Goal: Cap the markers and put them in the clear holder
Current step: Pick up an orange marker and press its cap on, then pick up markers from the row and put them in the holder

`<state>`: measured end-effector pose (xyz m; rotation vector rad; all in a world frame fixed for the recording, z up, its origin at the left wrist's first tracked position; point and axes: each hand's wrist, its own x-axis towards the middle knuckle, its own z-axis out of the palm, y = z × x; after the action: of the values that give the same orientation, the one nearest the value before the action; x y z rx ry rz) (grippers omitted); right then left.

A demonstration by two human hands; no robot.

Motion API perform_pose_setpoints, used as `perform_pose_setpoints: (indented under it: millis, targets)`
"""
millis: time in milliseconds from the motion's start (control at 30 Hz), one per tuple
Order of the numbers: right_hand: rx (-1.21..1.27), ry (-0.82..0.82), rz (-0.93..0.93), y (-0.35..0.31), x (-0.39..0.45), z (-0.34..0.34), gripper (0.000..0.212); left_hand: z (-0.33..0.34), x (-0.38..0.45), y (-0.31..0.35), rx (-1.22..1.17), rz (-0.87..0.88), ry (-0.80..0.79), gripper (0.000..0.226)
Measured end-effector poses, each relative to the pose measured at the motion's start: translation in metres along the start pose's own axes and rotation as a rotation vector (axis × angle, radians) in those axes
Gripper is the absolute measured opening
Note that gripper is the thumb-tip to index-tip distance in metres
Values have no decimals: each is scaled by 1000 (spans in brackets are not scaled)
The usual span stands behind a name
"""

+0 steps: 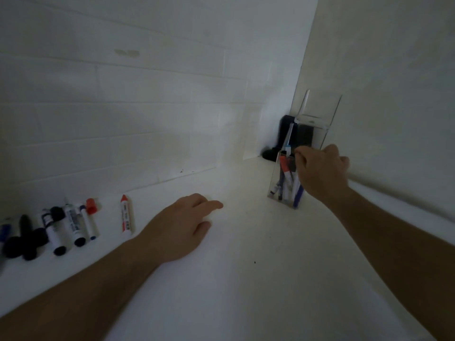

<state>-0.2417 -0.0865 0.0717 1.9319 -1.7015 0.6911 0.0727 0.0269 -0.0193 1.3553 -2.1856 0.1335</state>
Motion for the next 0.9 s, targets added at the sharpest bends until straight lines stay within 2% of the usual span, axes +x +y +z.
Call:
perform_pose_setpoints:
  millis: [167, 267, 400, 667, 767, 833, 900]
  targets:
    - [102, -46, -126, -3, -2, 4, 35, 1, 1, 0, 0, 1, -3, 45]
    - [169, -43, -175, -13, -4, -2, 25, 3, 1, 0, 2, 9, -3, 43]
    - [282, -46, -246, -44, -10, -8, 26, 3, 1, -2, 12, 9, -1, 42]
    - [319, -86, -271, -87, -11, 12, 49, -5, 0, -4, 18, -17, -21, 36]
    - [181, 33, -258, -95, -18, 9, 62, -14, 3, -8, 54, -7, 2, 31]
    - [231, 140, -324, -109, -29, -1, 53, -29, 7, -13, 63, -63, 90, 29]
    - [401, 87, -447, -137, -42, -6, 38, -53, 10, -24, 69, -180, 158, 28]
